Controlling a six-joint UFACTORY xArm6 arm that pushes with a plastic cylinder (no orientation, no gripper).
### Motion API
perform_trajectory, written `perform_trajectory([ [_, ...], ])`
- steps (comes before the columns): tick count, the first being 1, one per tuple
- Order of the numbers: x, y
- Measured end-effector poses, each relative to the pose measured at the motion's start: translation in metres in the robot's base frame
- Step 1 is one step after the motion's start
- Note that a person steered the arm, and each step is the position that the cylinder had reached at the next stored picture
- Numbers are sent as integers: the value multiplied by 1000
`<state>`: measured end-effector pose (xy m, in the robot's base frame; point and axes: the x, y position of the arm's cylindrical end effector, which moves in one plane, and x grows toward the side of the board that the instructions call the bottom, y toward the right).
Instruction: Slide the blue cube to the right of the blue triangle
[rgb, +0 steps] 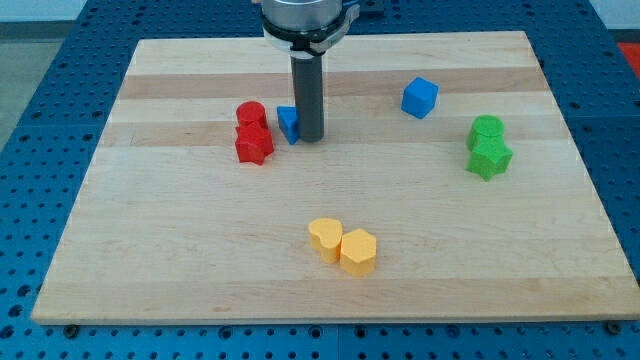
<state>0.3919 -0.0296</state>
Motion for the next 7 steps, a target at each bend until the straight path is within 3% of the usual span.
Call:
perform_trajectory([
  [4,-13,18],
  [7,-12,162],
])
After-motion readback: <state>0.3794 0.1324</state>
